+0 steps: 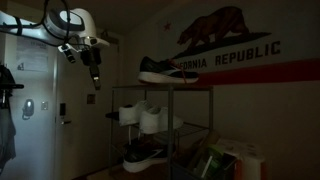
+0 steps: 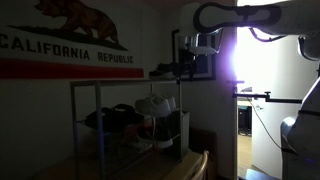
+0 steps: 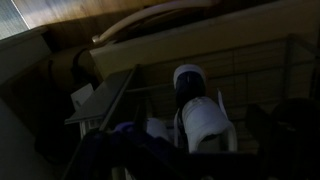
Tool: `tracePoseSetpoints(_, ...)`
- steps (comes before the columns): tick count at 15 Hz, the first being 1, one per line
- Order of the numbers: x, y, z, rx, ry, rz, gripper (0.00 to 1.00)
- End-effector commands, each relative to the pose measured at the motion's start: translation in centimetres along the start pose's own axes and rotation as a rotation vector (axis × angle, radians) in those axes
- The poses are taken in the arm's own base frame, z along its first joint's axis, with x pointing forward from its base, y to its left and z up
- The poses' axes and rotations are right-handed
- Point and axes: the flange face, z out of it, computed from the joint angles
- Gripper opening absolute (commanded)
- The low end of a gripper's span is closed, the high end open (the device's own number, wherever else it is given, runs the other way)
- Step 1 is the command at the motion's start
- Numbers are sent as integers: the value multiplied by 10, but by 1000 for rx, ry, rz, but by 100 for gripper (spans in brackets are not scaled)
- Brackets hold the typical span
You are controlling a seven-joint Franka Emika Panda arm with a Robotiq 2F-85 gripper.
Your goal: Move the white shoe from the top shelf to the middle shelf
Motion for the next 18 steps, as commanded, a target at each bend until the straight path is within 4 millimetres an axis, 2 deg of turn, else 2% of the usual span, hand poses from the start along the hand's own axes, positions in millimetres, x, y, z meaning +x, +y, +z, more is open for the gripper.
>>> tracePoseSetpoints(1, 0, 10, -13, 22, -57, -50, 100)
tracePoseSetpoints(6, 4, 23, -17, 19, -94, -76, 100)
tracePoseSetpoints(7, 0, 19, -13, 2, -57, -57, 100)
tracePoseSetpoints(18, 2, 21, -12, 0, -71, -55, 100)
